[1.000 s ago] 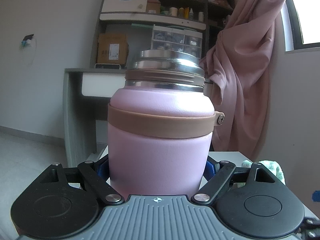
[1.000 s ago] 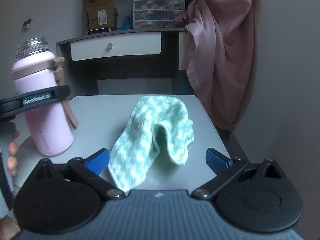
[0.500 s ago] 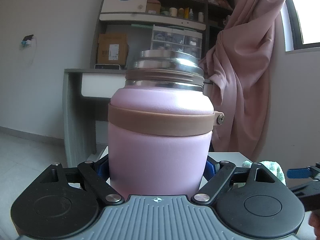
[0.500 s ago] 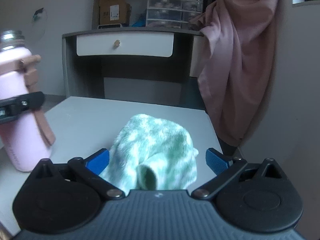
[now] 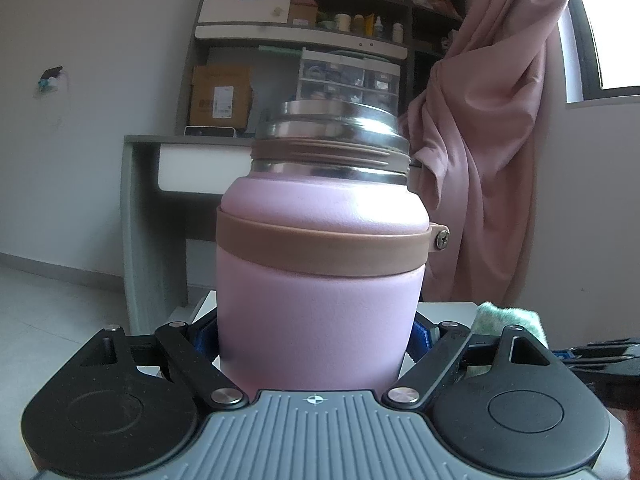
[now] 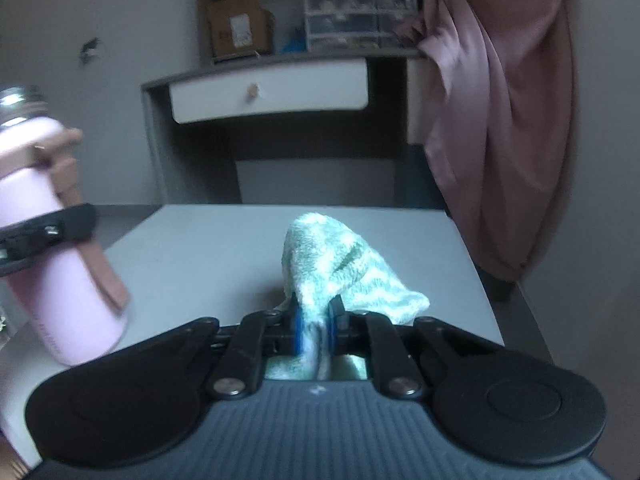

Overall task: Clean container
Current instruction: 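Pinch the green towel with the right gripper and lift it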

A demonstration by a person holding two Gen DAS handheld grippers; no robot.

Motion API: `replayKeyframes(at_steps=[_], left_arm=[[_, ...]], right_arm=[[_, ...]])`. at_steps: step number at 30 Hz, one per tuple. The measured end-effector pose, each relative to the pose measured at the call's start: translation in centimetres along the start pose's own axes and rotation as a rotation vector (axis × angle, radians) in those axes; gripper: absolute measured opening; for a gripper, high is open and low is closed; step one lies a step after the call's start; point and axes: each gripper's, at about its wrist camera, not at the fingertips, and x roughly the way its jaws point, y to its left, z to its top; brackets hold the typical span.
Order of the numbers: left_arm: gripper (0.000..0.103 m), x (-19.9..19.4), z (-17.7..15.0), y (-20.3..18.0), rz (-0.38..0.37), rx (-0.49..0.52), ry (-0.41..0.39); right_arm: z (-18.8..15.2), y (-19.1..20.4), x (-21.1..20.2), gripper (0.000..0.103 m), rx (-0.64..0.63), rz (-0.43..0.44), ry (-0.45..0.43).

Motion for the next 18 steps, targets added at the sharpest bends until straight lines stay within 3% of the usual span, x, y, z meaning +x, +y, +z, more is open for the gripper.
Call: replayKeyframes(at_steps=[6, 13, 18], left_arm=[[0.085, 0.1, 0.2, 0.5, -0.036, 0.002, 0.009], [0.085, 0.6, 0.2, 1.3, -0.093, 0.021, 0.01], [0.085, 0.9, 0.1, 1.9, -0.142, 0.037, 0.015]], right_arm=[[0.2, -0.7, -2.8, 0.012, 0.035, 0.073, -0.071], [-1.2, -1.0, -4.3, 0.012, 0.147, 0.278, -0.09], [-0.5, -0.2, -5.0, 0.012, 0.175, 0.325, -0.167]])
